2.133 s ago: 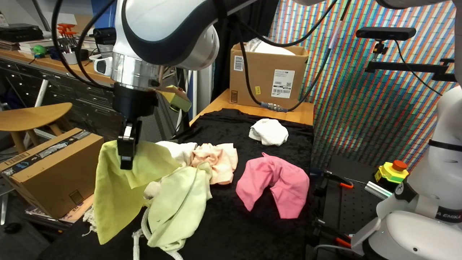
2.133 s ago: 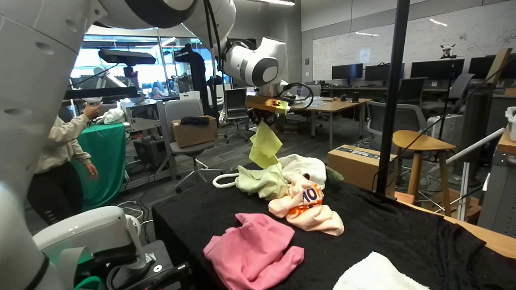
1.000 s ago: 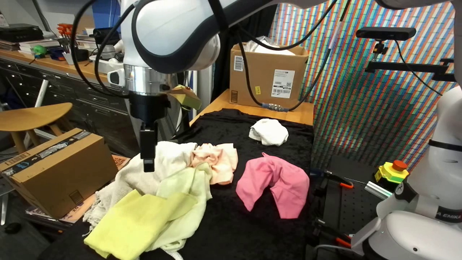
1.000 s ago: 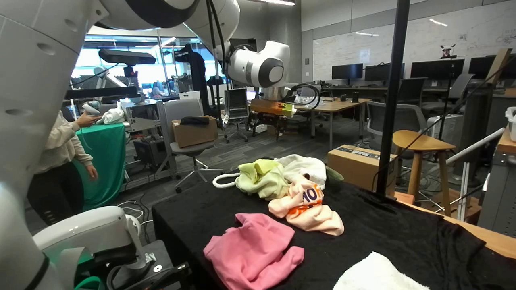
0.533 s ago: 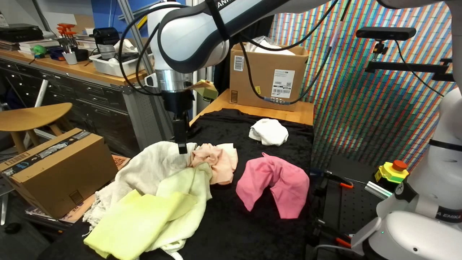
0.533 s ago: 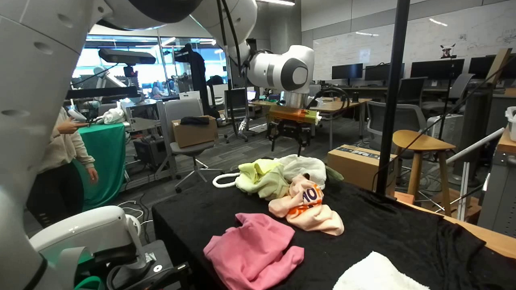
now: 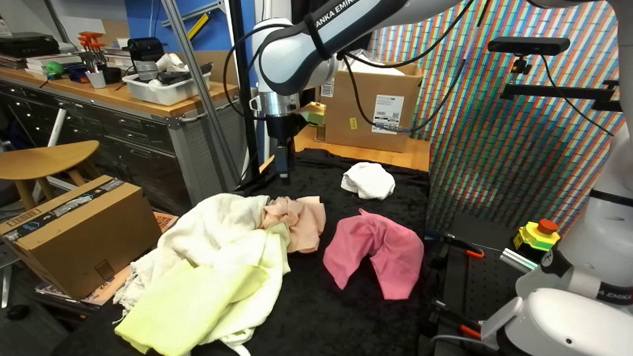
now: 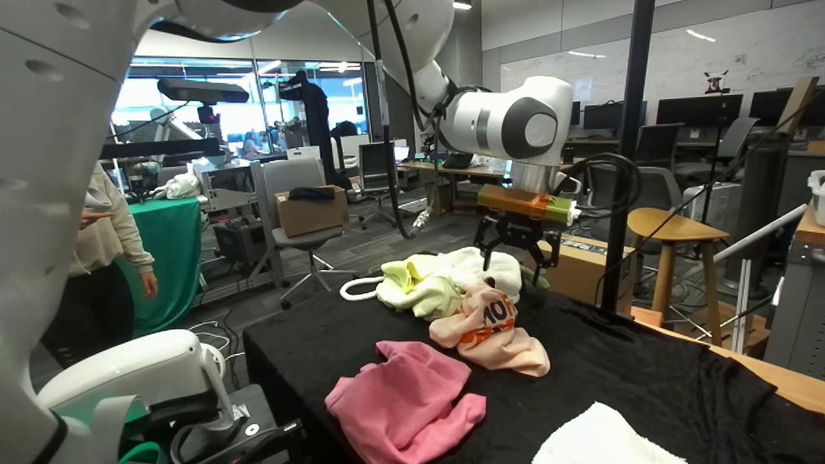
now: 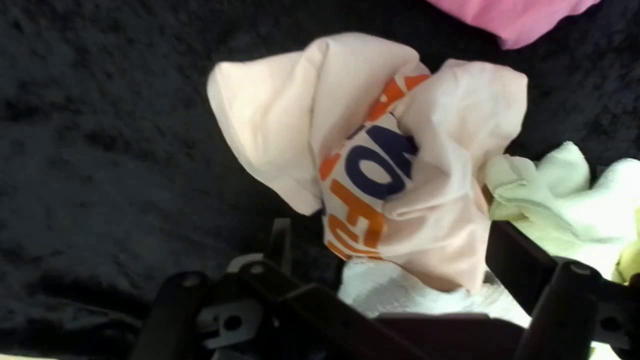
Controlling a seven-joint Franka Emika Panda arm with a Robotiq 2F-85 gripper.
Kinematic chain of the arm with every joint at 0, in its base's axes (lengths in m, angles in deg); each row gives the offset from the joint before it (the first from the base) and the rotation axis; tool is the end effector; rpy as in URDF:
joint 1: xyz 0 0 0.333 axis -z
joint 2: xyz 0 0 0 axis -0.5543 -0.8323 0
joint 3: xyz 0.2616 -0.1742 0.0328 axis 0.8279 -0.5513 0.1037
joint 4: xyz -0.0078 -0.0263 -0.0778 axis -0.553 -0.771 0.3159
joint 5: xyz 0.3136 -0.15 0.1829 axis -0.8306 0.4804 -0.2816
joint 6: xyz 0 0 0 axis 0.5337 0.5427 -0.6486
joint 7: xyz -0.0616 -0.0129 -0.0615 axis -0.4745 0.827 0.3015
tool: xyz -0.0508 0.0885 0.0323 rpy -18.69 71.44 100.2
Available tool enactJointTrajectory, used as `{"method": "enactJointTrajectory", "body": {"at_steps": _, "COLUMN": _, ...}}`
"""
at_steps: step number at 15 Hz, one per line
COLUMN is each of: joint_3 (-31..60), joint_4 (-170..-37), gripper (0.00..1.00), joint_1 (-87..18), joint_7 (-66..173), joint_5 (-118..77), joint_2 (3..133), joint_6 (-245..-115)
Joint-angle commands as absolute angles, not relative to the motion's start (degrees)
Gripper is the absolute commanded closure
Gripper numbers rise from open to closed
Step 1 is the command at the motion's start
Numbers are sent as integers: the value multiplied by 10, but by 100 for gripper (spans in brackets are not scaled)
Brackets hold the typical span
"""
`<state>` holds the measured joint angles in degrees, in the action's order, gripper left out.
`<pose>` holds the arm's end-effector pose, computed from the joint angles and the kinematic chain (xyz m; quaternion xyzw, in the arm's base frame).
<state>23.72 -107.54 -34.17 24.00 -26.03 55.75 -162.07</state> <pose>0.6544 0.0622 0.3037 -0.9654 -0.2484 0.0594 0.0530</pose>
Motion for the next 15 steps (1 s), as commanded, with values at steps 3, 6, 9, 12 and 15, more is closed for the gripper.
{"method": "enactJointTrajectory", "body": {"at_steps": 3, "joint_3": 210, "joint_4": -1111, "gripper": 0, "joint_1": -296, "joint_7": 263, "joint_5": -262, "joint_2": 584, "joint_6": -1623}}
{"method": "enactJointTrajectory", "body": {"at_steps": 6, "joint_3": 196, "joint_4": -1121, "gripper": 0, "joint_1": -277, "joint_7": 274, "joint_5": -262, "joint_2": 587, "joint_6": -1623}}
{"method": "enactJointTrajectory", "body": {"at_steps": 9, "joint_3": 183, "joint_4": -1137, "gripper": 0, "joint_1": -260, "joint_7": 292, "joint_5": -268, "joint_2": 591, "joint_6": -1629}}
{"method": "enactJointTrajectory", "body": {"at_steps": 12, "joint_3": 171, "joint_4": -1152, "gripper": 0, "joint_1": -250, "joint_7": 318, "joint_5": -269, "joint_2": 591, "joint_6": -1637}}
{"method": "enactJointTrajectory", "body": {"at_steps": 15, "joint_3": 163, "joint_4": -1164, "gripper": 0, "joint_1": -244, "joint_7": 340, "joint_5": -272, "joint_2": 589, "joint_6": -1639}}
